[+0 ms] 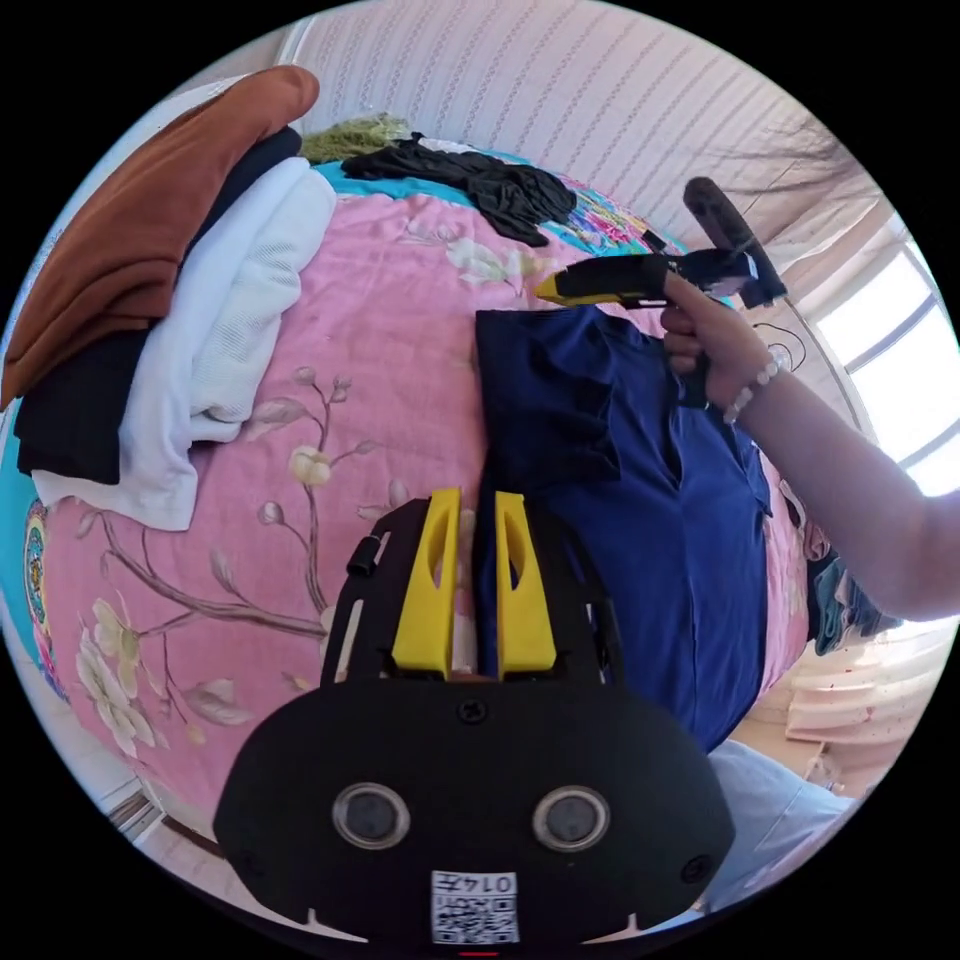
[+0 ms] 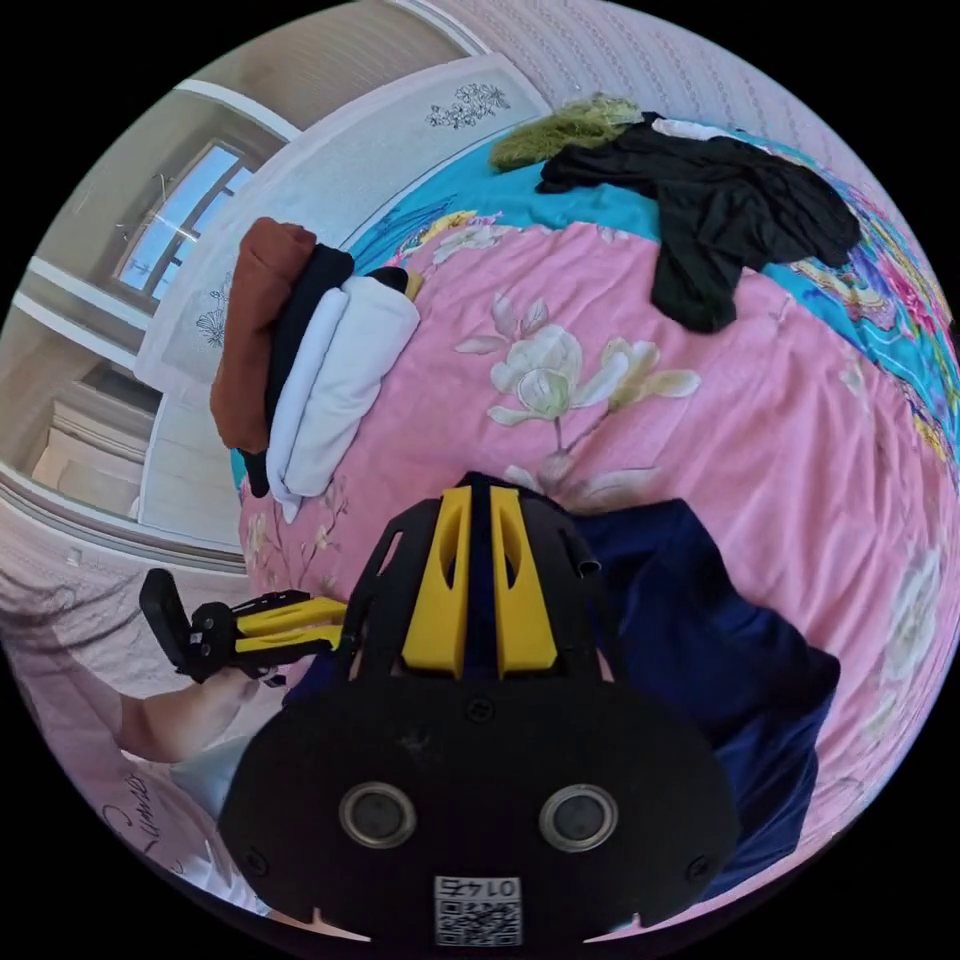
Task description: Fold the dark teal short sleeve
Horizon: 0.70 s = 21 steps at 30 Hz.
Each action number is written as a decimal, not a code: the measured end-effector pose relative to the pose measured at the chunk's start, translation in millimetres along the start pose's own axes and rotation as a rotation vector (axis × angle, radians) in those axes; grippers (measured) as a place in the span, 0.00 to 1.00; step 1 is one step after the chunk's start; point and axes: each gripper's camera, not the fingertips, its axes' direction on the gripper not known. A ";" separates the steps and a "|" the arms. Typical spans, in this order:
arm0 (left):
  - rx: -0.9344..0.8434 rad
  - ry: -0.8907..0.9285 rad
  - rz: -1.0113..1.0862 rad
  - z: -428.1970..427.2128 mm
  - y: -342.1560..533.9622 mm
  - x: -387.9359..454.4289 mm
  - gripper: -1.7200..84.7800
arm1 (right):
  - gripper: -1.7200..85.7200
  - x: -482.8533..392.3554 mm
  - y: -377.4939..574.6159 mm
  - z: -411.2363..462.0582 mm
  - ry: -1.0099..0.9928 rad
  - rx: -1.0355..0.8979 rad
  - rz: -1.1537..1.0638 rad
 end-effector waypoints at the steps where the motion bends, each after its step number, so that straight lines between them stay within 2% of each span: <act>1: 0.016 0.002 0.008 -4.1 -0.5 3.2 0.09 | 0.05 4.0 17.6 -9.6 0.009 0.023 0.009; 6: 0.049 0.102 0.144 -1.5 -20.6 57.9 0.10 | 0.07 24.9 84.2 -10.3 -0.013 -0.013 0.103; 9: -0.030 0.071 0.172 31.6 -34.5 82.6 0.10 | 0.05 37.7 109.4 9.6 -0.013 -0.082 0.142; 12: -0.141 0.067 0.192 58.0 -41.9 93.3 0.05 | 0.04 48.2 126.4 16.3 -0.020 -0.068 0.147; 16: -0.096 0.074 0.259 42.9 -41.1 109.3 0.02 | 0.03 60.9 145.9 12.6 -0.001 -0.022 0.140; 21: -0.186 0.085 0.246 78.8 -39.6 117.5 0.03 | 0.03 80.9 175.3 38.0 0.007 -0.079 0.159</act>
